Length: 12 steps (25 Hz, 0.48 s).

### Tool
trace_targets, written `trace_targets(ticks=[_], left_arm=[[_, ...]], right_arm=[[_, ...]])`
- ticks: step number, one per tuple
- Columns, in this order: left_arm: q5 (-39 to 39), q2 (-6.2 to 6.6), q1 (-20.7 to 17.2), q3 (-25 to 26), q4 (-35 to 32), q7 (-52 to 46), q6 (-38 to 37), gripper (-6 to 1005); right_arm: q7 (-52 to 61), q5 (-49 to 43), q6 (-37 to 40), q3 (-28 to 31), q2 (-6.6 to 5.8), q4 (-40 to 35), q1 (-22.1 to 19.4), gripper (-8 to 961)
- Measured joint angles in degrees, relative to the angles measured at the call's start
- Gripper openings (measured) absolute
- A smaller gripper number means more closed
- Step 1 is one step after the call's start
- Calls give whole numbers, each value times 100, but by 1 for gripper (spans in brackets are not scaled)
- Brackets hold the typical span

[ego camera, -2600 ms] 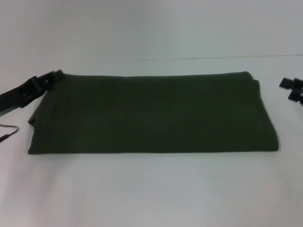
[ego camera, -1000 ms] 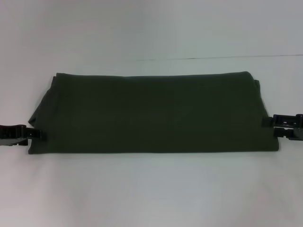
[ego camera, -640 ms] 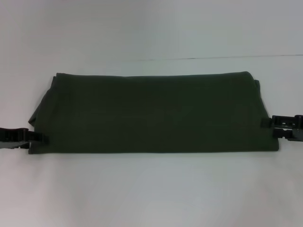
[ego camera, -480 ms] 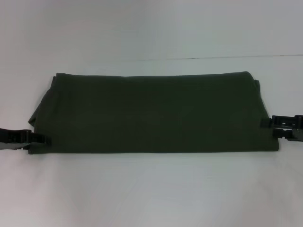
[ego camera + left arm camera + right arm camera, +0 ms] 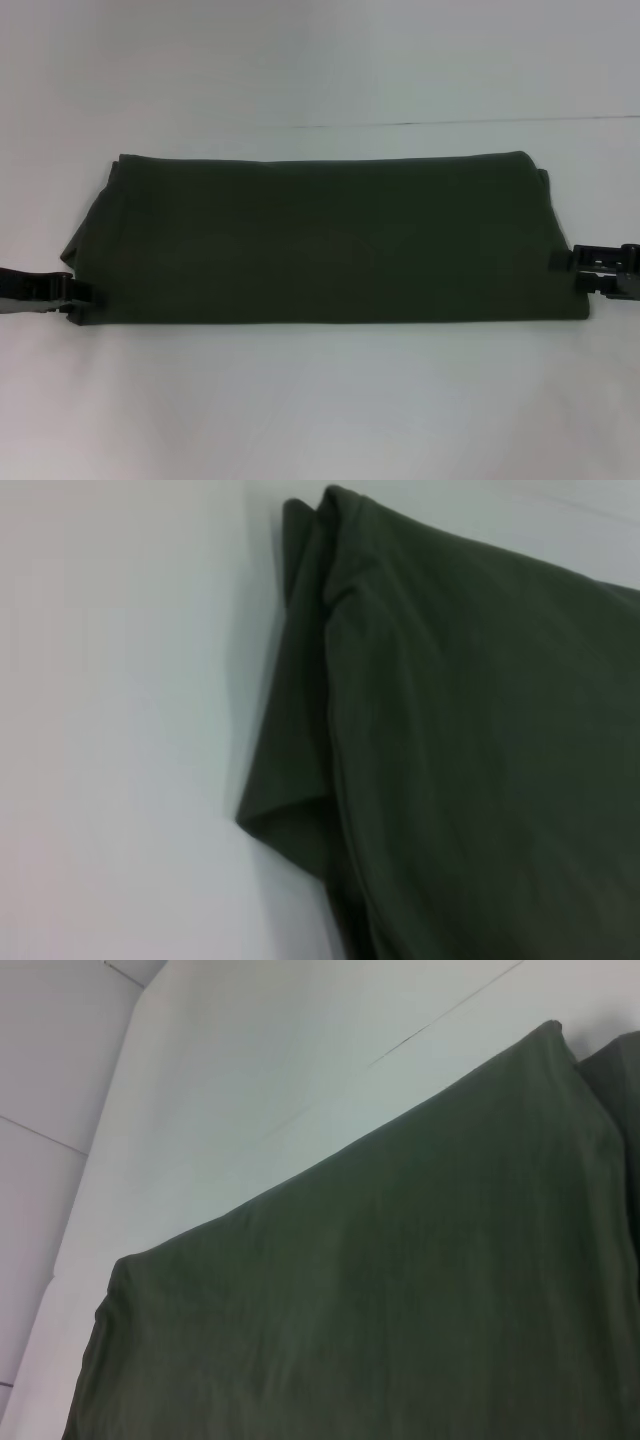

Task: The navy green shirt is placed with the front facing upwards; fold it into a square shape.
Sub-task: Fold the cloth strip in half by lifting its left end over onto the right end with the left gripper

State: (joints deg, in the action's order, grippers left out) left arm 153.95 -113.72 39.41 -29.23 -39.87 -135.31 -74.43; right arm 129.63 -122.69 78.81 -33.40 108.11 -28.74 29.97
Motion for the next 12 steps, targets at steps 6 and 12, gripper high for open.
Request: trace_targets(ticks=[6,12], left_arm=[[42,-27,-7,-88,-12,-12,95,448],[59,-27,-1,-154,-13,-56,143,246]], right_arm=[[1,0,15,-5,3,4,0,796],[1,0,64,-18,9,5,16,795]])
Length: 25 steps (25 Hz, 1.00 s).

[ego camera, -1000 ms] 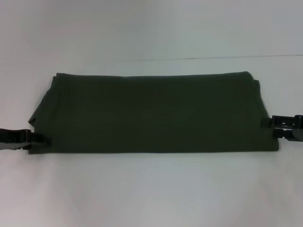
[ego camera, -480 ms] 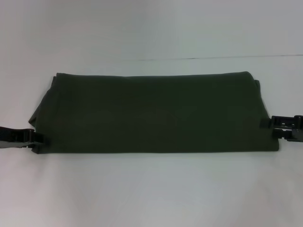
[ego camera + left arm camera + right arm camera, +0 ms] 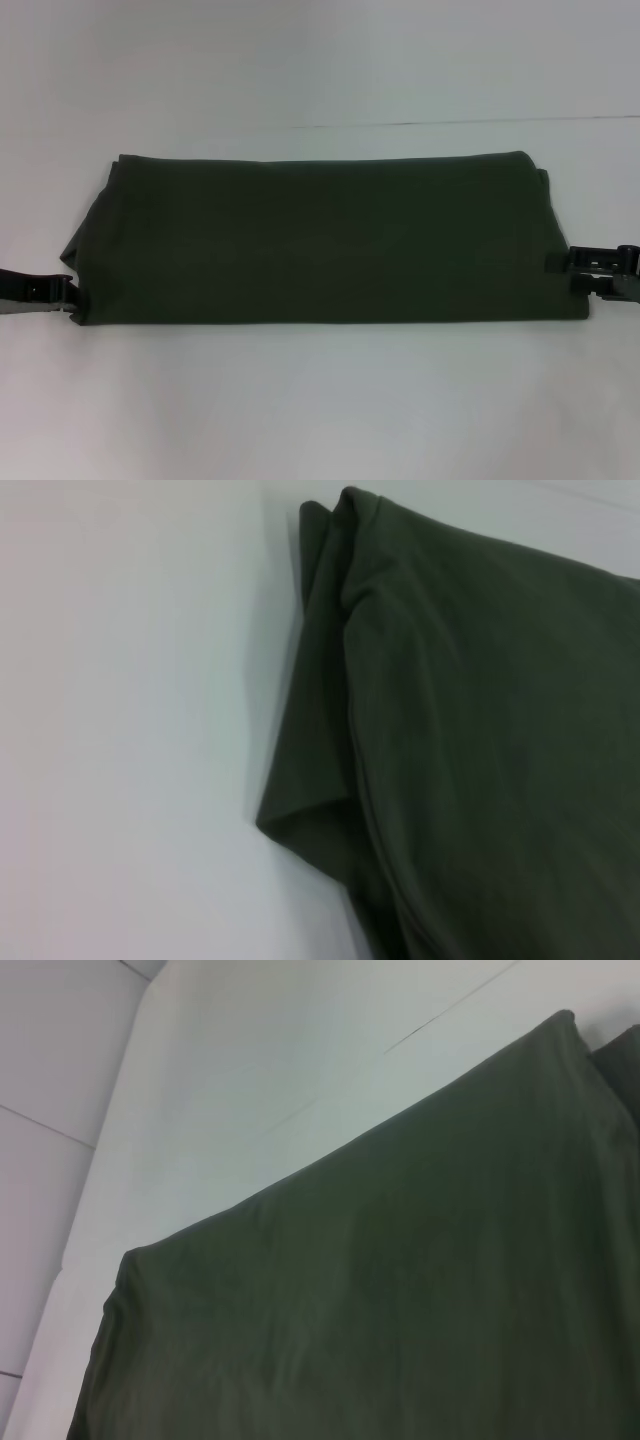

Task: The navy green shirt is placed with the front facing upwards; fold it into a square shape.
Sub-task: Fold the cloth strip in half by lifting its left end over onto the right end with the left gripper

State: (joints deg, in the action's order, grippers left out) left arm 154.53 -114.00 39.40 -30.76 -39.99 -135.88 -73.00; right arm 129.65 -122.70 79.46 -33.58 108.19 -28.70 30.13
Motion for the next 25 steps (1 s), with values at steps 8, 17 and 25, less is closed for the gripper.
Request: trace_targets(ticks=[8,17,25], left_arm=[[21,2,11,-88,-2,-43,13,4],[61,19,59,-86,-38,-193,-116,103],[83,11,31,-75,-134,-248,-88,266]], right_arm=[[7,0,9,0,0,-3,11,795],[34,0,9,-71,0,-5,21,795],[34,0,8,-144,0,-5,26,795]])
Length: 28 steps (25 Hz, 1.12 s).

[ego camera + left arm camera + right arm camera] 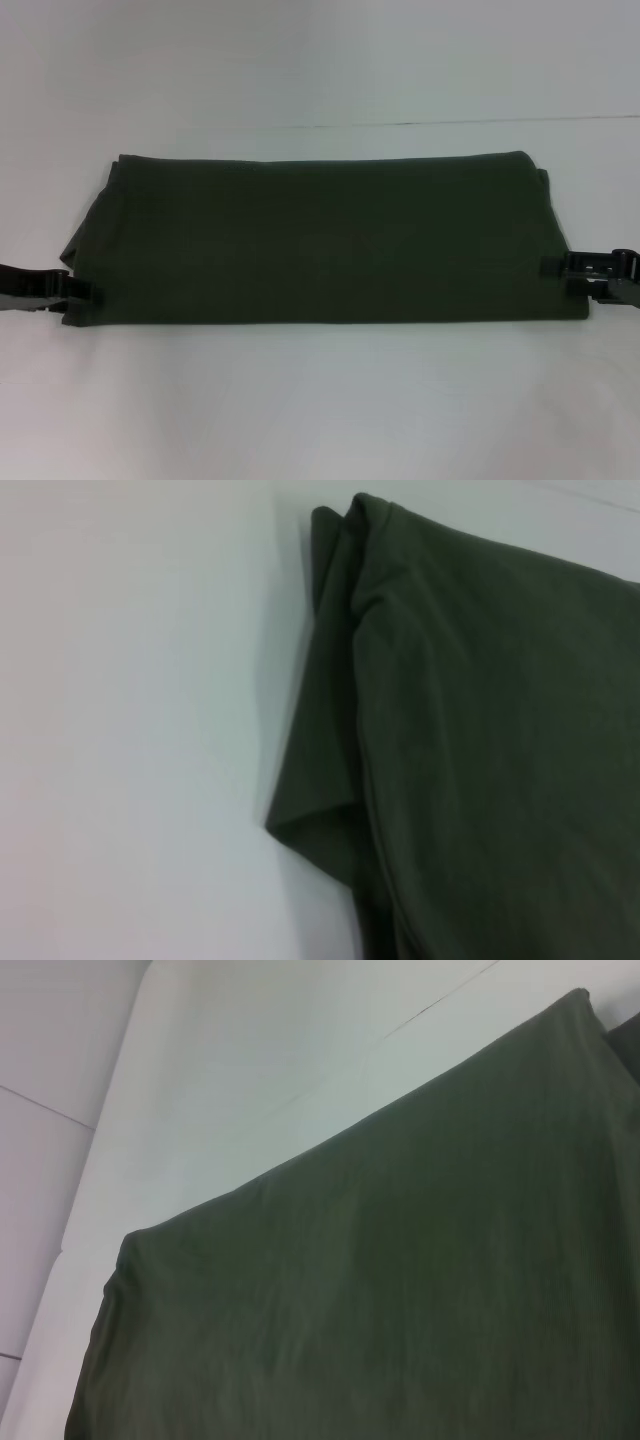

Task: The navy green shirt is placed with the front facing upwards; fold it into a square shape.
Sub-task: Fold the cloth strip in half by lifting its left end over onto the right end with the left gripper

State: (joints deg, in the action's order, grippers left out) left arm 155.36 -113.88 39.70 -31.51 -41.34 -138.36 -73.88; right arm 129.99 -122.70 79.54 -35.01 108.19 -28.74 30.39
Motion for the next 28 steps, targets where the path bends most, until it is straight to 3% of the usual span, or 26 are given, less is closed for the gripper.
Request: trace_targets(ticks=[6,11,28], left_arm=[[11,-10,-16,-2,-4,-9,57,478],[14,-20,-16,-12,30,-51,71,552],[-9,-29,69,-23,134,-88,7,544]], right_arm=[[0,0,-1,-24,0,3,2,796],[0,0,-22,-58,0,9,2,796],[-17,0,-15,-58,9,15,2,796]])
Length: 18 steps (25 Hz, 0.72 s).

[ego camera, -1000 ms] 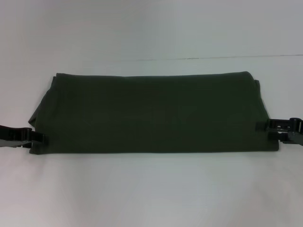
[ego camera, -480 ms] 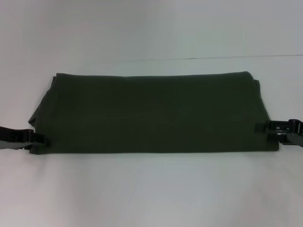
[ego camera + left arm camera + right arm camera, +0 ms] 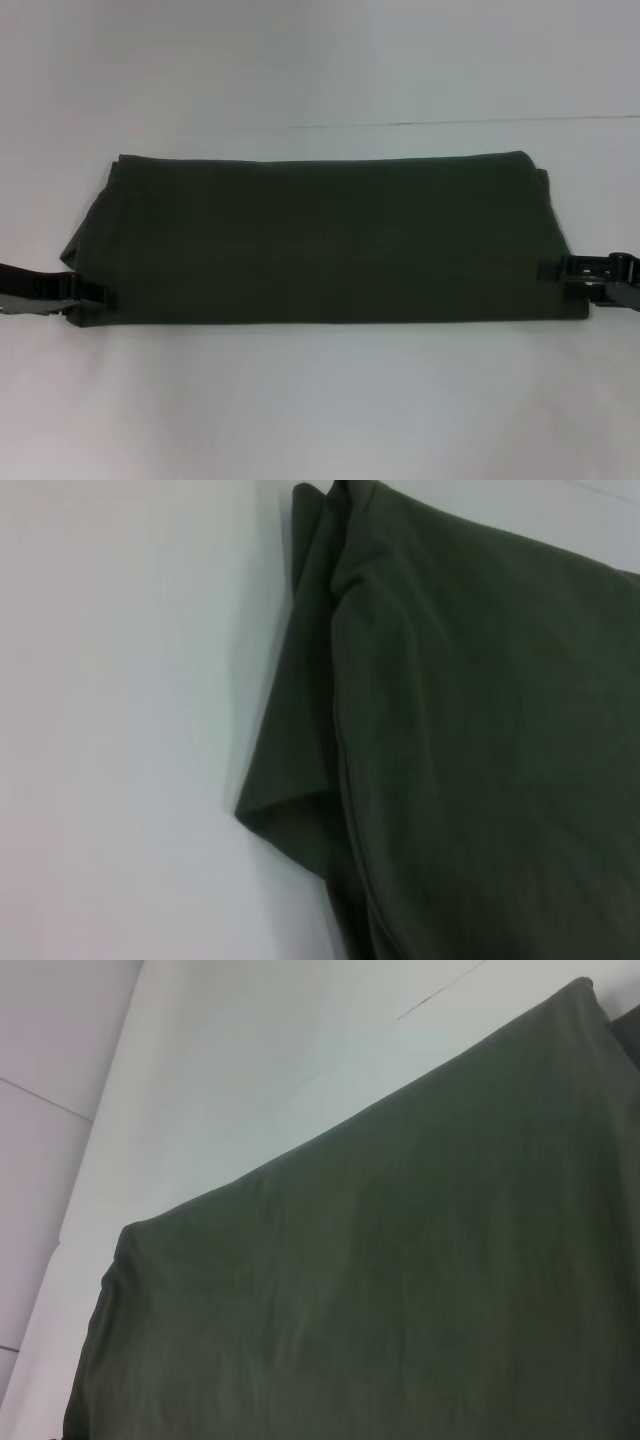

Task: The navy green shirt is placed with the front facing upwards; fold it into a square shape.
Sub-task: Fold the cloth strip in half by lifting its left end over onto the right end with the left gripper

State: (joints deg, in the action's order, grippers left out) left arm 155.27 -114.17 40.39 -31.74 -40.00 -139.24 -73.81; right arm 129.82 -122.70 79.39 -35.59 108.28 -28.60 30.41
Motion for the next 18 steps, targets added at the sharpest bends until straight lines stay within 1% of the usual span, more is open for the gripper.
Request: trace_targets(ticks=[7,13,15,18], left_arm=[[6,0,3,33,-7,-131,27,540],[24,1,-9,-12,-37,-140,190,511],[57,1,-5,-87,-28,-145,202,333],[80,-5,3,-154,-20,-156,215,224]], right_arm=[[-10,0,-10,0,0,6,0,796],[-10,0,1,0,0,2,-3,796],[-9,0,5,0,0,2,-7,796],[-7,0,11,0,0,0,-14,795]])
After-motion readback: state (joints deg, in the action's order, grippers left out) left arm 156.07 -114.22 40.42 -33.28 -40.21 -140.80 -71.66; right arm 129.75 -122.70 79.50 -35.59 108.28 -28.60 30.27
